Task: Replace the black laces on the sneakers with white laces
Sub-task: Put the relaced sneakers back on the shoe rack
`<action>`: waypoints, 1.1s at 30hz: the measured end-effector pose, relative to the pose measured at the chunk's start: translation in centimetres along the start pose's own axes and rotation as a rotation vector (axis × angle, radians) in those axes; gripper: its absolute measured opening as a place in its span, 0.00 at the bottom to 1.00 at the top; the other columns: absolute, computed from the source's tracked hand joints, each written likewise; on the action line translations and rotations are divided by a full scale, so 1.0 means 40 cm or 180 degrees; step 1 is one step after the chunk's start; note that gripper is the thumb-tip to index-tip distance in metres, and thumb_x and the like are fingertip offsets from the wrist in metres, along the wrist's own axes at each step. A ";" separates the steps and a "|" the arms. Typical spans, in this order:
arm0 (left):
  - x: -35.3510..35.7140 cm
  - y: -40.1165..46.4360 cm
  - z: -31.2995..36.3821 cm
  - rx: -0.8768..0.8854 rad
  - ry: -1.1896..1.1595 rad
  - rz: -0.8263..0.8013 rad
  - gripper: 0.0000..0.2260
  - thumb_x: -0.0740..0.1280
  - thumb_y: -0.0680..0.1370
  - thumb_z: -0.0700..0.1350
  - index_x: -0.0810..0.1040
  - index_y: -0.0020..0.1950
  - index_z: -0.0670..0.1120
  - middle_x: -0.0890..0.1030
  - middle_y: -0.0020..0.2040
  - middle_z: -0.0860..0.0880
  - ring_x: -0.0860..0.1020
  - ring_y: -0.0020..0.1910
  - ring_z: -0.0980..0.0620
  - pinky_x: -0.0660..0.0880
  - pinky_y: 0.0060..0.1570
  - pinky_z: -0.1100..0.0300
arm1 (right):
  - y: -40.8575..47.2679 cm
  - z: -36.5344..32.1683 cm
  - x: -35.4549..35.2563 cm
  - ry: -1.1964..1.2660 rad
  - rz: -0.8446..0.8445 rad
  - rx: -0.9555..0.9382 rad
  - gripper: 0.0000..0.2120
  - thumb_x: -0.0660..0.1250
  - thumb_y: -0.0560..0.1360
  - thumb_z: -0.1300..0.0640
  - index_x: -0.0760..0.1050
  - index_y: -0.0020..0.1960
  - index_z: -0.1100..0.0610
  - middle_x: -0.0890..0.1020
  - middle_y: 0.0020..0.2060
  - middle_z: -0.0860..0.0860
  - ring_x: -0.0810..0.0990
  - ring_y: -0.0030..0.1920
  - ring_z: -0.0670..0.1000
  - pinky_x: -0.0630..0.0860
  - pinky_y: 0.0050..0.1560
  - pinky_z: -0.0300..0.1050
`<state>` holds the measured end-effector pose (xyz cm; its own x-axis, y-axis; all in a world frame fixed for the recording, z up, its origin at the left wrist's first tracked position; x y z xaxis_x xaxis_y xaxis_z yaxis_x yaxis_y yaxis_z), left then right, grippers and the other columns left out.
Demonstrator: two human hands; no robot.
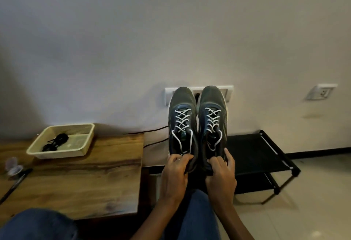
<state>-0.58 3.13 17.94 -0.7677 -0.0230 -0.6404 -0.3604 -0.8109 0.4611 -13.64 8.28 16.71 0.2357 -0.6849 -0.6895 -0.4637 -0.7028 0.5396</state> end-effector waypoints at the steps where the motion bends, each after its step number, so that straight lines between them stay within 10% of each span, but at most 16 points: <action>1: 0.024 0.005 0.001 0.0012 -0.0010 -0.0036 0.24 0.73 0.64 0.29 0.79 0.54 0.50 0.76 0.44 0.51 0.77 0.40 0.56 0.72 0.38 0.70 | 0.001 0.024 0.002 -0.0045 -0.0022 0.0035 0.16 0.73 0.63 0.74 0.73 0.39 0.57 0.78 0.39 0.49 0.69 0.68 0.61 0.79 0.26 0.53; 8: 0.215 0.035 -0.035 -0.0097 -0.0049 -0.0546 0.21 0.73 0.66 0.32 0.80 0.55 0.49 0.79 0.42 0.49 0.79 0.43 0.50 0.78 0.37 0.58 | 0.003 0.184 0.059 -0.0311 -0.0253 0.0217 0.15 0.73 0.63 0.74 0.76 0.42 0.59 0.80 0.40 0.51 0.72 0.66 0.65 0.79 0.26 0.54; 19: 0.412 0.058 -0.232 -0.0607 0.0169 -0.1522 0.18 0.71 0.74 0.40 0.75 0.63 0.50 0.77 0.53 0.46 0.77 0.53 0.47 0.75 0.51 0.52 | -0.017 0.344 0.269 -0.0349 -0.1108 0.0712 0.17 0.68 0.66 0.75 0.78 0.50 0.59 0.81 0.49 0.52 0.66 0.71 0.63 0.77 0.53 0.60; 33: 0.505 0.074 -0.259 -0.0628 0.0213 -0.1707 0.16 0.68 0.74 0.37 0.73 0.59 0.50 0.75 0.50 0.46 0.76 0.49 0.44 0.73 0.44 0.52 | 0.033 0.426 0.381 -0.0338 -0.1740 0.0710 0.16 0.73 0.69 0.63 0.77 0.56 0.56 0.79 0.55 0.55 0.70 0.66 0.57 0.76 0.52 0.53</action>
<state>-11.66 -5.79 -0.02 -0.4674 0.3899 -0.7935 -0.5794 -0.8130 -0.0582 -25.24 0.20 -1.30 0.4094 -0.2043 -0.8892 -0.4701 -0.8825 -0.0137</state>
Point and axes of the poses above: each hand's wrist, its own y-axis towards the middle knuckle, its own x-axis out of the palm, z = x × y, the point moved 9 cm from there along y, towards the middle knuckle
